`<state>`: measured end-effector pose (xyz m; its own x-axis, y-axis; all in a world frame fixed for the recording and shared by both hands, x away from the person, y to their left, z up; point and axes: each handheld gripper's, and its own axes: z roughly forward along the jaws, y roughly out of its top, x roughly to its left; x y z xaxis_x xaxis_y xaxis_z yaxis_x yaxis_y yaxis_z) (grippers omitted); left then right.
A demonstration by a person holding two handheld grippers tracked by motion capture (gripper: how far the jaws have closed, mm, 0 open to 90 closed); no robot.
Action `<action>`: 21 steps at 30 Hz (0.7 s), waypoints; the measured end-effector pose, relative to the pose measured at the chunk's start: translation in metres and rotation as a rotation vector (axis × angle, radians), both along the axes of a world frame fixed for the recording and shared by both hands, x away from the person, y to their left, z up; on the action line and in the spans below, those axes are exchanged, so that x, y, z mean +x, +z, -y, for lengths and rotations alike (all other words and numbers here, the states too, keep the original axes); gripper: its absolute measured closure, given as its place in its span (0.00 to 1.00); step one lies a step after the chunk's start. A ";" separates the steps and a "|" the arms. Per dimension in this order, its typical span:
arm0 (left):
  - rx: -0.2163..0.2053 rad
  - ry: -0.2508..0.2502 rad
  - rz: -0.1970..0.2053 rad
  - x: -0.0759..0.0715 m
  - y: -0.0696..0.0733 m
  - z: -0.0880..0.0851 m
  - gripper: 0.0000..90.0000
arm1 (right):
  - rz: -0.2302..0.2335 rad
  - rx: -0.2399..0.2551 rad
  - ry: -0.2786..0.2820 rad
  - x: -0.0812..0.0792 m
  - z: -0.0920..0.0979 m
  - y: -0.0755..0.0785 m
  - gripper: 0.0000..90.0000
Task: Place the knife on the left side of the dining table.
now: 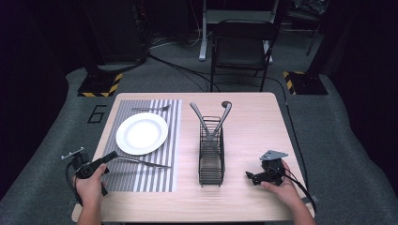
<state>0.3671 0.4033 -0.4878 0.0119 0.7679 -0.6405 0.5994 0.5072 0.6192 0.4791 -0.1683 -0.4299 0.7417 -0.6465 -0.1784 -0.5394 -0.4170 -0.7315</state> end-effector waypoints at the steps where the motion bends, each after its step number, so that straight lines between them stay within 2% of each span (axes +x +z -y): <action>1: -0.002 0.004 -0.002 0.001 -0.001 0.000 0.78 | 0.001 0.000 0.000 0.000 0.000 0.000 0.00; 8: -0.012 -0.006 -0.014 0.006 -0.009 -0.005 0.77 | 0.001 0.000 -0.001 0.000 0.000 0.000 0.00; 21: -0.004 0.015 -0.043 0.009 -0.026 -0.008 0.74 | 0.000 0.001 -0.001 0.000 0.000 0.000 0.00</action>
<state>0.3759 0.4111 -0.5137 -0.0271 0.7650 -0.6435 0.6176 0.5190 0.5910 0.4791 -0.1684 -0.4299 0.7413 -0.6470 -0.1785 -0.5395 -0.4162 -0.7319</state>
